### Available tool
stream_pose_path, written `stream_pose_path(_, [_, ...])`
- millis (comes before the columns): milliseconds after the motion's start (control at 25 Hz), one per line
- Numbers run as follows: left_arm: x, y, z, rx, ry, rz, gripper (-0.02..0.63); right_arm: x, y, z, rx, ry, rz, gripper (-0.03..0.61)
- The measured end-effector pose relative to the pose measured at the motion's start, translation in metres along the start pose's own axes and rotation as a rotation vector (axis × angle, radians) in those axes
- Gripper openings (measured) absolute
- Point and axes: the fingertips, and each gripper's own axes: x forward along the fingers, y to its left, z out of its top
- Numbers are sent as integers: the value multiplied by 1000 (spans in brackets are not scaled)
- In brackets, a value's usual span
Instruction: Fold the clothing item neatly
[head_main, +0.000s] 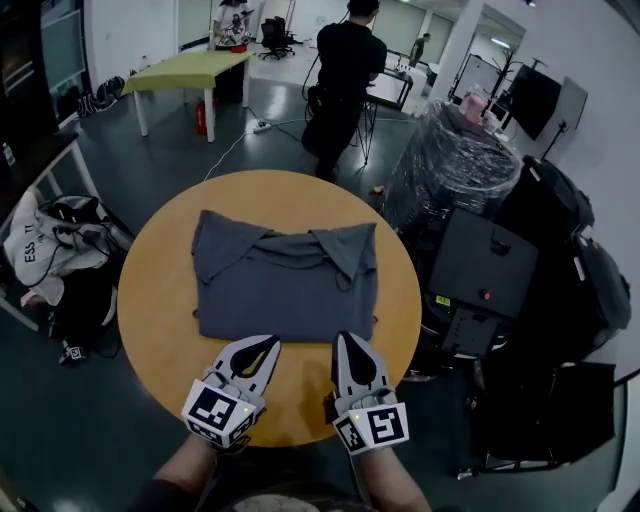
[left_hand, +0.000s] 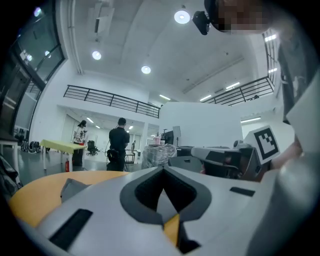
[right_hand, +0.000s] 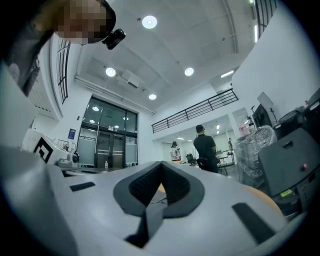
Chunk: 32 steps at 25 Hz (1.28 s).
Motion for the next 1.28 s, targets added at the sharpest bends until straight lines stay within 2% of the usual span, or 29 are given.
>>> stream_pose_path(120, [-24,-53,-4,29,-13,37,8,-61,8,-1,27,8,46,-9])
stream_pose_path(320, [-69,-143,-18,11,-1,54,8,-158,17,3,102,20,90,-9])
stream_pose_path(520, [-111,-208,-40,-17,25,91,8,-234,24,1,69,57,92,-9])
stream_pose_path(640, [-134,-240,-48,-50,22,86,8,-271,32,-2,53,79,96,-9])
stream_pose_path(880, [-164,-274,-61,-70,22,84,8,-312,48,-15,57,125,104,-11])
stream_pose_path(1080, [-177,-277,-64,-75,20,108,8,-326,58,-23,26,158,118,-11])
stream_pose_path(1280, [-175,-278,-67,-84,28,98,8,-329,54,-25,25,167,103,-11])
